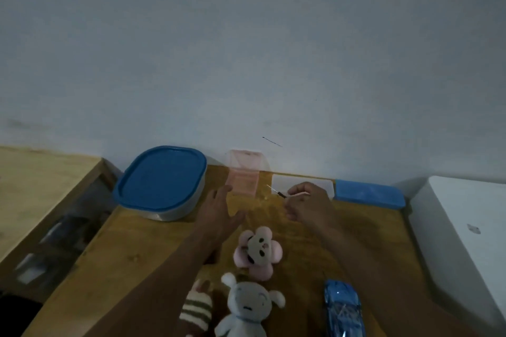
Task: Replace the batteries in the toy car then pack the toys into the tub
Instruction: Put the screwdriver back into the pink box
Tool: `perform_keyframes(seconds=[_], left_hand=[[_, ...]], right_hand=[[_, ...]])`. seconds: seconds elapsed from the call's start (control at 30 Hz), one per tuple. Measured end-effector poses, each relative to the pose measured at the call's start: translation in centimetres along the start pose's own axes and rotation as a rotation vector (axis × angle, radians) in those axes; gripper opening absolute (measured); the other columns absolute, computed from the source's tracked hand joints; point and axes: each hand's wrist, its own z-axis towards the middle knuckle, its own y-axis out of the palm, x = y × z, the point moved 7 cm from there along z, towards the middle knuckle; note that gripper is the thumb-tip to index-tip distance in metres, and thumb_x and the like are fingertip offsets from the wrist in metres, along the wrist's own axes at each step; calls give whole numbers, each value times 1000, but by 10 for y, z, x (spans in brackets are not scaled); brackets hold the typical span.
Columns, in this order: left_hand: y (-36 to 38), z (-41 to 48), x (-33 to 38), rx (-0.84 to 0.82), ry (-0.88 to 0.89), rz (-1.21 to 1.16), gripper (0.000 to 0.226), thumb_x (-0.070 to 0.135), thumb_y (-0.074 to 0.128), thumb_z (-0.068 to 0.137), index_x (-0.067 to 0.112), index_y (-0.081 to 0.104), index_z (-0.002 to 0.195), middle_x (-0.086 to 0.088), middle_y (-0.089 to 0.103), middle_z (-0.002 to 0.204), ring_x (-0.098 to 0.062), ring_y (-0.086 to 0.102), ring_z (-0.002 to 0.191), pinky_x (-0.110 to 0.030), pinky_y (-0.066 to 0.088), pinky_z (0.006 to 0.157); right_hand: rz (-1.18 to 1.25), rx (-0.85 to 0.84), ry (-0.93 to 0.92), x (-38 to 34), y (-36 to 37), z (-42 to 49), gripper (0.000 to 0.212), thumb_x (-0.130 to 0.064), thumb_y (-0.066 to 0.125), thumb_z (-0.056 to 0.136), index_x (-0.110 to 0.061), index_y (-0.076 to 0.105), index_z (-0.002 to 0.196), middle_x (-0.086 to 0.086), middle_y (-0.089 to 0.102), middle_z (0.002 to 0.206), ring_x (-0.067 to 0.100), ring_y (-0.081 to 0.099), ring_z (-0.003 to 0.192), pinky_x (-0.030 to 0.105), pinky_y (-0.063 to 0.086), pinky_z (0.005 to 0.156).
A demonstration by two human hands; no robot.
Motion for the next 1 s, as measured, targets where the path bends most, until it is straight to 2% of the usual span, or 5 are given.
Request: perform_keyframes(seconds=[0.27,0.6,0.7,0.77,1.0], left_hand=[[22,70,-49,-157,-8,-75,52,48,55,86,26,43,132,-3,47,134,-18,48,117,-34,47,93],[58,118,-81,-199,-49,-169,45,24,60,92,10,45,133,-8,48,134,-23,48,119,-30,39,103],[59,126,-86,-163,-91,-259,46,19,63,89,23,45,131,7,44,123,-3,48,112,-7,36,86],[62,131,-85,-160,-92,-331,23,13,56,96,33,51,106,20,48,101,24,48,83,5,35,66],[63,136,-85,-124,-40,-476,17,11,60,95,16,56,111,21,50,89,19,52,72,7,37,65]], right_hand=[[-459,27,-56,-9,71,72,12,-15,59,90,-18,70,94,2,70,91,16,61,77,24,47,62],[-853,-56,-184,-19,146,137,17,-13,63,86,-18,72,99,6,65,103,25,58,100,37,53,81],[-962,-54,-196,-16,159,146,13,-18,66,84,-22,71,95,2,67,96,25,57,102,38,51,83],[-1064,-78,-188,-14,165,149,16,-16,63,86,-21,69,100,3,67,102,27,51,110,40,44,89],[-1135,-132,-164,-8,170,155,18,-13,62,84,-18,68,100,6,67,104,31,46,115,45,40,94]])
